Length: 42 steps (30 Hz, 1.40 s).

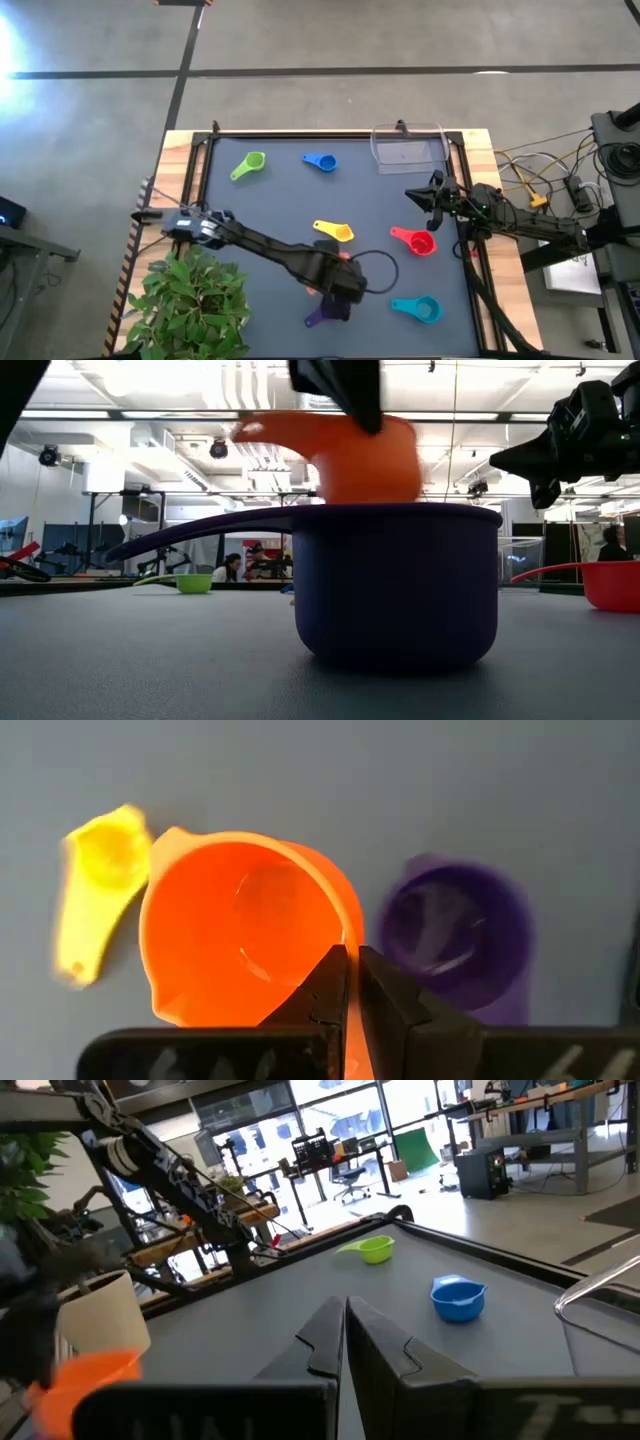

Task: Nest measuring cups in basket
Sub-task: Stack the orange measuring cup on top of the purple measuring cup

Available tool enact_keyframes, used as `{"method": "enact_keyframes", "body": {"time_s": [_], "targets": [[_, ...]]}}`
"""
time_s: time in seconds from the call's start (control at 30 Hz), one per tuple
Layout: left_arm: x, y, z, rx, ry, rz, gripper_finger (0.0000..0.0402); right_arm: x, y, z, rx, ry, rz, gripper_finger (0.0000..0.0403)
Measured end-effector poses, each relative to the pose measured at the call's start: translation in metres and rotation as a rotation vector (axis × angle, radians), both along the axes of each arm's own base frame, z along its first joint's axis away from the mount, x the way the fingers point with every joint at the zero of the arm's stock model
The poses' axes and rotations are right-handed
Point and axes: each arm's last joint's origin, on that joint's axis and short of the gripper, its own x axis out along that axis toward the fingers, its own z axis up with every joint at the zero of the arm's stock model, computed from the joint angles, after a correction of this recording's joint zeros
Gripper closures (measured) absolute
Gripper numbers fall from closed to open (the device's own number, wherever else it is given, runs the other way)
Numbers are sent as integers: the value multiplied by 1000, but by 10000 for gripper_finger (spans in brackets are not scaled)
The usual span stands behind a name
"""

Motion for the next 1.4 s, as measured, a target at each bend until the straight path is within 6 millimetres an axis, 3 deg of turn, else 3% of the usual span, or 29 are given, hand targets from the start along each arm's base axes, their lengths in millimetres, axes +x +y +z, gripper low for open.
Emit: {"method": "enact_keyframes", "body": {"time_s": [0.2, 0.33, 0.8, 1.03, 1.2, 1.4], "targets": [[-17, -5, -13, -48, 46, 64, 401, 0, 0, 0, 0, 1, 0, 394], [-19, -18, -21, -57, 5, 43, 401, 0, 0, 0, 0, 0, 0, 394], [-21, -56, -5, -75, -180, -57, 402, 0, 0, 0, 0, 1, 0, 394], [-20, -73, -26, -76, -159, -78, 397, 0, 0, 0, 0, 1, 0, 394], [-24, -67, -35, -1, -98, -19, 361, 0, 0, 0, 0, 1, 0, 394], [-24, -67, -39, 22, -84, -11, 279, 0, 0, 0, 0, 1, 0, 394]]}}
